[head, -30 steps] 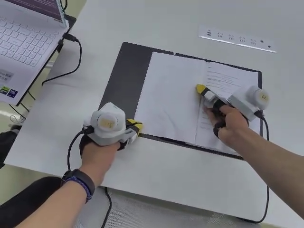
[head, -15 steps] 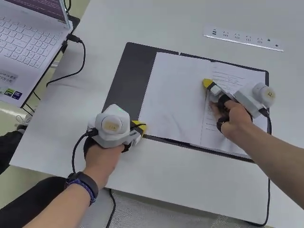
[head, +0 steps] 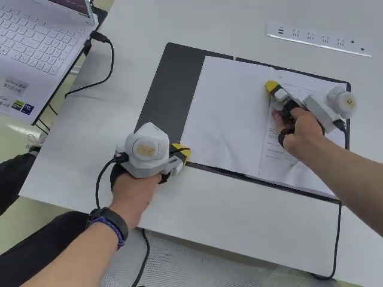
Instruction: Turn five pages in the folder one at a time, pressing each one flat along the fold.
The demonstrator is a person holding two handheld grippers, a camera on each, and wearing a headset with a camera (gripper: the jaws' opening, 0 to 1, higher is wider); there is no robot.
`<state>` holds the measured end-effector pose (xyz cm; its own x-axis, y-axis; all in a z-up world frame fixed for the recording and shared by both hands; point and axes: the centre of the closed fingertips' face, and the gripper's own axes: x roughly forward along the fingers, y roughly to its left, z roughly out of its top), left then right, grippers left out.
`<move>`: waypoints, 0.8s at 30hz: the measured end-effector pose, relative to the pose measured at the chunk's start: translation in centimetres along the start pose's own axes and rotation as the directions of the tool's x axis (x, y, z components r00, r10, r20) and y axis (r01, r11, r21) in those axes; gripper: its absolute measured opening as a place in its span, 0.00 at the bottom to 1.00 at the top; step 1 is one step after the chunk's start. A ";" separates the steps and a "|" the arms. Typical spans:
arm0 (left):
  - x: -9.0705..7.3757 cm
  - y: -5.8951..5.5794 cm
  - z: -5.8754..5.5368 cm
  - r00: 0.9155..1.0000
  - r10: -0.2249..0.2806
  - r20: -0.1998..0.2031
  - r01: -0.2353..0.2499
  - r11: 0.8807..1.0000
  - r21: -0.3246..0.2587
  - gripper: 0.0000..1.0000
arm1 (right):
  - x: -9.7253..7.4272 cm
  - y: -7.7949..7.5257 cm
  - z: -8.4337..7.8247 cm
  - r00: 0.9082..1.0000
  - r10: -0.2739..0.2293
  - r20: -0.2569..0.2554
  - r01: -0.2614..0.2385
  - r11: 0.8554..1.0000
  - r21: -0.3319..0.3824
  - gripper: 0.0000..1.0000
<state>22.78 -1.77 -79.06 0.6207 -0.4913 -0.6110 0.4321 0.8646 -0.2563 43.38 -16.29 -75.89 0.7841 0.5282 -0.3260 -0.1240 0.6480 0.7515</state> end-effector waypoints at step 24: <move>0.2 0.1 -0.1 1.000 -0.010 0.008 0.010 1.000 -0.015 0.00 | 4.6 -3.1 3.6 0.998 -0.031 0.048 0.029 0.999 0.040 0.00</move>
<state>22.91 -1.77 -79.25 0.6216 -0.5007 -0.6024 0.4287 0.8611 -0.2734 49.57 -17.79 -77.68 0.8155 0.4813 -0.3213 -0.0767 0.6402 0.7644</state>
